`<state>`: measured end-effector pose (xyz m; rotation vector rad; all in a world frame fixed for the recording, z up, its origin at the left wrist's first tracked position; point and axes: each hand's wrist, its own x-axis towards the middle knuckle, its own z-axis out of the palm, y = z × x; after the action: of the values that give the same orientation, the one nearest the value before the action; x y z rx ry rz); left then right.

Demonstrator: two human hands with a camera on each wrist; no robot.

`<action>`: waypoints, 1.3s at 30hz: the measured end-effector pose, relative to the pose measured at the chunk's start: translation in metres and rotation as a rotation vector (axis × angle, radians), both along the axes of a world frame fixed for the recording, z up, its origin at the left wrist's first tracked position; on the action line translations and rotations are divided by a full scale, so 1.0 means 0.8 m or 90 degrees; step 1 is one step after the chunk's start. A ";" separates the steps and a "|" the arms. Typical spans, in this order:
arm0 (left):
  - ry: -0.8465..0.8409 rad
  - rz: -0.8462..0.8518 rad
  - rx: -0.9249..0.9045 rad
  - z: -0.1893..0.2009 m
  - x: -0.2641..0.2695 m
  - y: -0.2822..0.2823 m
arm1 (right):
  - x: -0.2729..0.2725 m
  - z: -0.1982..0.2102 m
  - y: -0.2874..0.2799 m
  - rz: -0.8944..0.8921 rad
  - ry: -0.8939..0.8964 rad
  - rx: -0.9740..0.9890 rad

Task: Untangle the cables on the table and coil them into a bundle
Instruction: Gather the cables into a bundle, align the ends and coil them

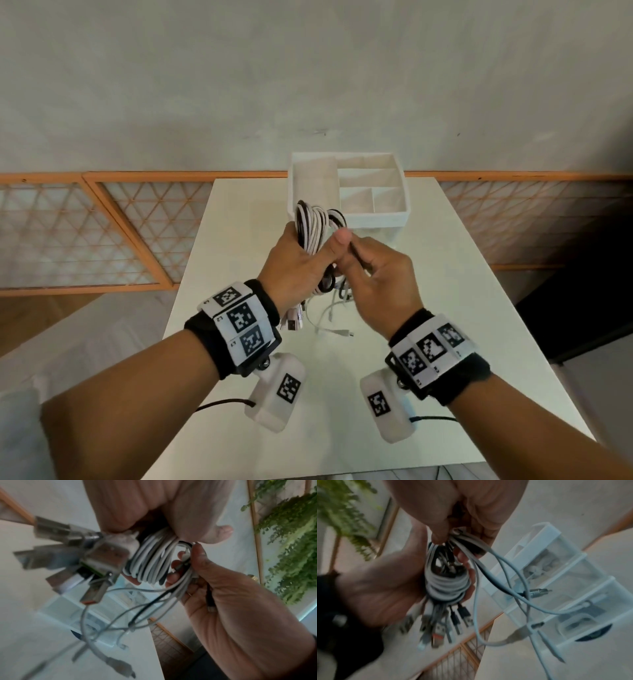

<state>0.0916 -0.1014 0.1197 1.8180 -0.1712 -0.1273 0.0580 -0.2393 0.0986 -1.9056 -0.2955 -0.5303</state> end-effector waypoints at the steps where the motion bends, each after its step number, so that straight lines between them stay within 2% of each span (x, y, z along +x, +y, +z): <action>1: 0.010 -0.012 -0.036 0.003 -0.002 -0.002 | -0.003 -0.002 0.007 0.000 -0.026 -0.026; 5: 0.091 0.053 -0.156 0.004 -0.003 -0.004 | -0.012 -0.013 0.032 0.043 -0.038 -0.094; 8: 0.076 0.083 -0.160 0.008 0.000 -0.001 | -0.014 -0.017 0.032 0.087 -0.007 -0.117; 11: 0.096 0.090 -0.231 0.016 -0.001 0.002 | -0.010 -0.013 0.020 0.089 0.031 -0.091; 16: 0.072 0.067 -0.228 0.020 -0.007 0.001 | -0.012 -0.009 0.023 0.055 0.016 -0.158; 20: 0.038 0.100 -0.231 0.024 -0.007 0.001 | -0.011 -0.011 0.019 0.072 0.014 -0.210; 23: 0.019 0.127 -0.228 0.025 -0.001 0.007 | -0.012 -0.010 0.009 0.106 0.083 -0.221; 27: 0.000 0.108 -0.244 0.026 0.003 0.018 | -0.014 -0.013 -0.006 0.037 0.254 -0.103; 30: -0.014 0.047 -0.237 0.028 0.001 0.024 | -0.010 -0.016 -0.011 0.082 0.318 -0.099; 34: 0.009 -0.187 -0.139 0.038 -0.010 0.032 | -0.001 -0.004 -0.026 0.169 0.471 -0.158; 35: 0.022 -0.255 -0.087 0.041 -0.014 0.031 | 0.004 -0.003 -0.031 0.165 0.468 -0.190; 37: 0.046 -0.345 0.022 0.040 -0.019 0.025 | 0.014 0.001 -0.034 0.138 0.394 -0.342; 39: 0.061 -0.350 0.075 0.035 -0.022 0.018 | 0.021 0.007 -0.031 0.127 0.257 -0.417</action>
<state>0.0741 -0.0867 0.1475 1.8355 -0.6040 -0.6216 0.0746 -0.2643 0.1041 -2.5192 -0.4198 0.1177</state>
